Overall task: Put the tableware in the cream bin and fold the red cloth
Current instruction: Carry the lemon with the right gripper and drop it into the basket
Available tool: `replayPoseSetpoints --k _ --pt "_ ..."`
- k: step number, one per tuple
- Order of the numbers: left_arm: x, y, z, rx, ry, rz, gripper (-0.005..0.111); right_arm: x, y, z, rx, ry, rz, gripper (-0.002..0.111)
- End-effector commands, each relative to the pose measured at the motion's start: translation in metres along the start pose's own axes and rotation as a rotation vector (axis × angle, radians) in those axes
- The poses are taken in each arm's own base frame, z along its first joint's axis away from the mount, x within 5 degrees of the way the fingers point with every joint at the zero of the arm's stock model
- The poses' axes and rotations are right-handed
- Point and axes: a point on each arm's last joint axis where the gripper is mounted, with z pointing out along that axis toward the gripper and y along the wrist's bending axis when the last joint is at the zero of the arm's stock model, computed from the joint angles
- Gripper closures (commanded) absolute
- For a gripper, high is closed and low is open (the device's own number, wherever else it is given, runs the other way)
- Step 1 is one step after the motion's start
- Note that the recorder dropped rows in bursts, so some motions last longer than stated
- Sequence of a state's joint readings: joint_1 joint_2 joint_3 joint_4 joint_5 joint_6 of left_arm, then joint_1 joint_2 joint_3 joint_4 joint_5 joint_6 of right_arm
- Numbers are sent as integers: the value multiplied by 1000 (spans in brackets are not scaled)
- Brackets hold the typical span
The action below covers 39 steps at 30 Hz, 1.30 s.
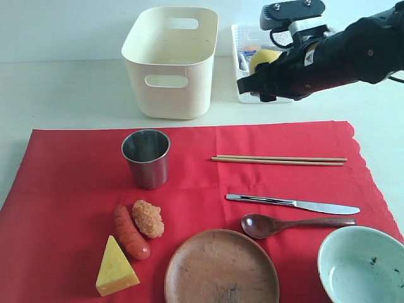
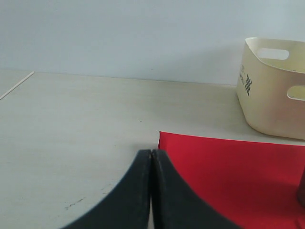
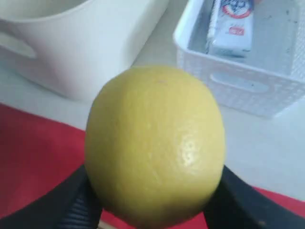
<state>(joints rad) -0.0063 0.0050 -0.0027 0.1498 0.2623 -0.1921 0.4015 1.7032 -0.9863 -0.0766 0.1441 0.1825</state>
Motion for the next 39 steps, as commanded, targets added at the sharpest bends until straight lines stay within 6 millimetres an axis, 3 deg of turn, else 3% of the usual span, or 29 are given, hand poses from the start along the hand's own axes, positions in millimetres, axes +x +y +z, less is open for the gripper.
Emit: replayPoseSetpoints --k 1,5,13,19,24,33,39 --pt "0 0 0 8 -8 6 104 -16 -19 -3 29 -94 30 108" --pt "0 0 0 8 -8 6 104 -32 -29 13 53 -91 50 108" --pt "0 0 0 8 -8 6 104 -73 -50 77 98 -53 67 108" --pt "0 0 0 8 -8 6 104 -80 -61 111 115 -54 69 106" --pt "0 0 0 8 -8 6 104 -79 -62 121 112 -65 68 78" --pt "0 0 0 8 -8 6 104 -81 -61 121 108 -89 66 30" --pt "0 0 0 8 -8 6 104 -81 -61 121 107 -89 70 23"
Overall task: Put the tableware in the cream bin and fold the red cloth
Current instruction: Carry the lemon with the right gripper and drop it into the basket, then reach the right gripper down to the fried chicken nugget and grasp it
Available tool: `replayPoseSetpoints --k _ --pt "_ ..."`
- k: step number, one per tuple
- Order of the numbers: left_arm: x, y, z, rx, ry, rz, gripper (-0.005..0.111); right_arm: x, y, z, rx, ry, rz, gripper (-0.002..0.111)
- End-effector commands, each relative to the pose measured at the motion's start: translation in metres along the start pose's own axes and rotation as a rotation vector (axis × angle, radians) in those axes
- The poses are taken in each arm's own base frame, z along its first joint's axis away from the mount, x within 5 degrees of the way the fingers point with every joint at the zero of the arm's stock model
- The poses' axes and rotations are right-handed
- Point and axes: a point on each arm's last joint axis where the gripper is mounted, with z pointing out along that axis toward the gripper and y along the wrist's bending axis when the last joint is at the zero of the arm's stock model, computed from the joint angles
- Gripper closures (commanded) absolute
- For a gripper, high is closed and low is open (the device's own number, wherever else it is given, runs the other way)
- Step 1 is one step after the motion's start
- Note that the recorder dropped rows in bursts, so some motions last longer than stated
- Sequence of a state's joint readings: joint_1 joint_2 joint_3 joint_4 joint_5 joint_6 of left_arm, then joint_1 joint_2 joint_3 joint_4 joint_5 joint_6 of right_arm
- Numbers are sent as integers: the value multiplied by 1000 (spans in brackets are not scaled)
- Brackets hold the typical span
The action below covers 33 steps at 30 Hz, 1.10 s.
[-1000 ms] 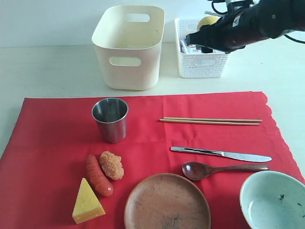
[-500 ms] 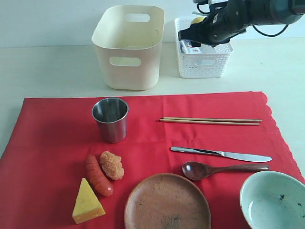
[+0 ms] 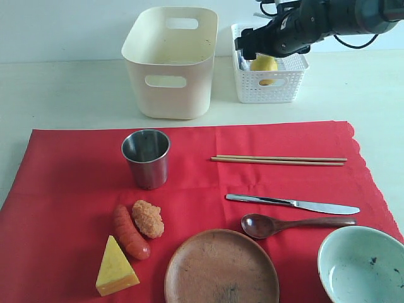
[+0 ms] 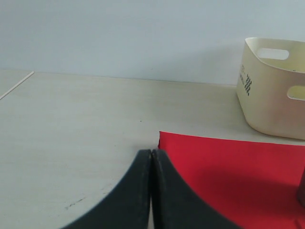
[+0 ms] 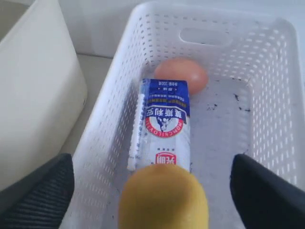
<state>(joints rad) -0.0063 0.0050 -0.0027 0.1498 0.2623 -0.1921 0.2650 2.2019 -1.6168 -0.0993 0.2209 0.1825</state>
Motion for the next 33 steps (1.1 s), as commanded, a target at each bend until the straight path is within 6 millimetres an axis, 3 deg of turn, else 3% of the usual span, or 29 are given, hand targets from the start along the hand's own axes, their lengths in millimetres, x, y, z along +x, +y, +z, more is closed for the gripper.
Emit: replayPoseSetpoints --k 1,7,12,15,22,26,29,33 --pt "0 0 0 8 -8 6 104 -5 -2 -2 1 -25 -1 23" --pt "0 0 0 8 -8 6 104 -4 -3 -7 12 28 0 23" --pt "0 0 0 8 -8 6 104 -12 -3 -25 25 67 1 29" --pt "0 0 0 8 -8 6 104 -20 -3 -42 33 83 1 41" --pt "0 0 0 8 -8 6 104 -38 0 -91 41 120 12 83" --pt "0 0 0 8 -8 6 104 -38 14 -118 10 123 6 101" --pt "0 0 0 8 -8 6 104 -28 32 -136 -22 133 -28 108" --pt "0 0 0 8 -8 6 104 -5 61 -155 -77 174 -90 108"
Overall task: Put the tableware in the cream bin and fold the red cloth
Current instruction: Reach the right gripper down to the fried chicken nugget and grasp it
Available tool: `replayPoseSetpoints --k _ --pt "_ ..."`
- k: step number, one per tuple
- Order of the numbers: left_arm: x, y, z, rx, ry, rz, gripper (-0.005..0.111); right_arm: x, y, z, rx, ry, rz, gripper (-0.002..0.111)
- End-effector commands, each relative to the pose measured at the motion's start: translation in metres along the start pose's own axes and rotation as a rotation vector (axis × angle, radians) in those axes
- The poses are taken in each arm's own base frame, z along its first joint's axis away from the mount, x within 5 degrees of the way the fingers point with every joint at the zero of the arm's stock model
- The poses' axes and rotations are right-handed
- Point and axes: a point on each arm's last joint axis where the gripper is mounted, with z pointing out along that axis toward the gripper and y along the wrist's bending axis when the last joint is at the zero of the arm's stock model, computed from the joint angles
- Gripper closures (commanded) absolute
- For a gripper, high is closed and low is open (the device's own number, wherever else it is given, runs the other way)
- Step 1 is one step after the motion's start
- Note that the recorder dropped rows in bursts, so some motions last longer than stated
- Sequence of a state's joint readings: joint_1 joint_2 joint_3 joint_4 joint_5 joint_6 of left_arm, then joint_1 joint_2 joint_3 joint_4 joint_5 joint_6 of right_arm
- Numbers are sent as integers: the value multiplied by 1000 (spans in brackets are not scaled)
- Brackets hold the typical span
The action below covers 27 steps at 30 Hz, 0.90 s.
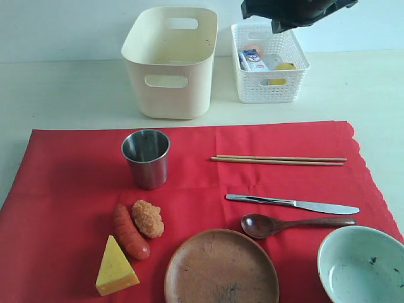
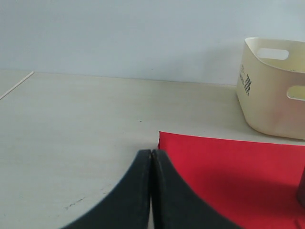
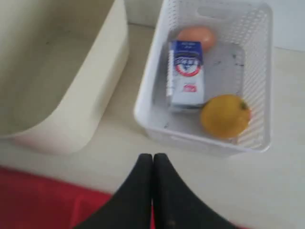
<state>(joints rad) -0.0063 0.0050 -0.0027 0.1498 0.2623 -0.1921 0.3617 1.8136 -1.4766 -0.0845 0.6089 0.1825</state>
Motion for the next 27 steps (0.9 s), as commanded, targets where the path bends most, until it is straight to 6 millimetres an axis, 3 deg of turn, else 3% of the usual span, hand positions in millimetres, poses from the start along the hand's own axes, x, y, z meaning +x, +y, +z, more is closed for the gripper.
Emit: replayPoseSetpoints --k 1,10,18,22,27 --pt "0 0 0 8 -8 6 104 28 36 -16 -64 49 -68 108" --pt "0 0 0 8 -8 6 104 109 120 -21 -248 202 -203 108" --pt "0 0 0 8 -8 6 104 155 180 -25 -348 262 -318 107" --pt "0 0 0 8 -8 6 104 176 196 -14 -330 338 -255 91" --pt "0 0 0 8 -8 6 104 191 202 -1 -317 386 -278 68"
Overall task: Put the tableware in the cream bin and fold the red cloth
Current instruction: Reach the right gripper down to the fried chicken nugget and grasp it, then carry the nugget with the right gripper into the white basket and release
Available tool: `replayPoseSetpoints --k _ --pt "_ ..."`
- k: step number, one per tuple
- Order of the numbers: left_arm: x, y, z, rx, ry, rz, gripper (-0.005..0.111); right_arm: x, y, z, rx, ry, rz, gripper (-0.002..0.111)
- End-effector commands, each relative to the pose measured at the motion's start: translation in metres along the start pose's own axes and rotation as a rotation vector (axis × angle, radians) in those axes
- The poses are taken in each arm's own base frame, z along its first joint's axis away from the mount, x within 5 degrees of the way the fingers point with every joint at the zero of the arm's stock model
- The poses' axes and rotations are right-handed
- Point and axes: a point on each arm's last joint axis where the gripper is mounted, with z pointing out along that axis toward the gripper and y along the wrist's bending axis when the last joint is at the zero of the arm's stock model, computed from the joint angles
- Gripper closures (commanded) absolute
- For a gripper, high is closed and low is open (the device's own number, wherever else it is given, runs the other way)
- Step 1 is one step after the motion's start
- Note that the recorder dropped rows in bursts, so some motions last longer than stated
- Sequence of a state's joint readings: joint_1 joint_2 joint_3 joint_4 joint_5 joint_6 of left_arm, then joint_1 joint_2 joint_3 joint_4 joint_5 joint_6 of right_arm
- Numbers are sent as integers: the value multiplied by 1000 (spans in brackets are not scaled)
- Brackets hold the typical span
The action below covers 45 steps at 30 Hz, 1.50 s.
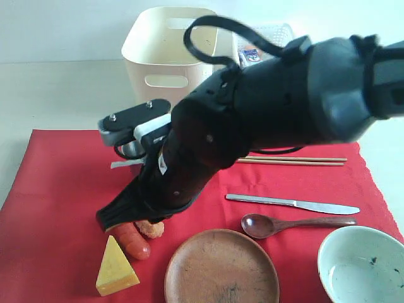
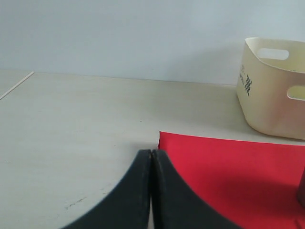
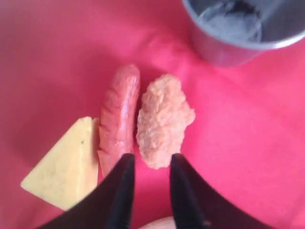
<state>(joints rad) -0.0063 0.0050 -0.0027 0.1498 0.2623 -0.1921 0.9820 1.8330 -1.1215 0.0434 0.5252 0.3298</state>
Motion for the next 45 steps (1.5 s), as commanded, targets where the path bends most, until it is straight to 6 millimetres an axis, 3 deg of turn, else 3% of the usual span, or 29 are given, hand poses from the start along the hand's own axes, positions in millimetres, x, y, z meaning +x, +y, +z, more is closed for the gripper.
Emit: replayPoseSetpoints --k 1,5,17,27,29,36,40,45 --pt "0 0 0 8 -8 6 104 5 3 13 3 27 7 65" --pt "0 0 0 8 -8 6 104 1 4 22 12 41 -3 60" --pt "0 0 0 7 -9 9 104 -12 1 60 93 121 -145 59" --pt "0 0 0 7 -9 9 104 -11 -4 69 141 139 -213 60" --pt "0 0 0 7 -9 9 104 -11 -4 69 142 141 -212 66" --pt "0 0 0 7 -9 9 104 -12 -4 65 142 138 -212 108" --pt "0 0 0 7 -9 9 104 -16 -2 51 138 117 -210 108" --pt "0 0 0 7 -9 9 104 -27 3 20 113 40 -200 108"
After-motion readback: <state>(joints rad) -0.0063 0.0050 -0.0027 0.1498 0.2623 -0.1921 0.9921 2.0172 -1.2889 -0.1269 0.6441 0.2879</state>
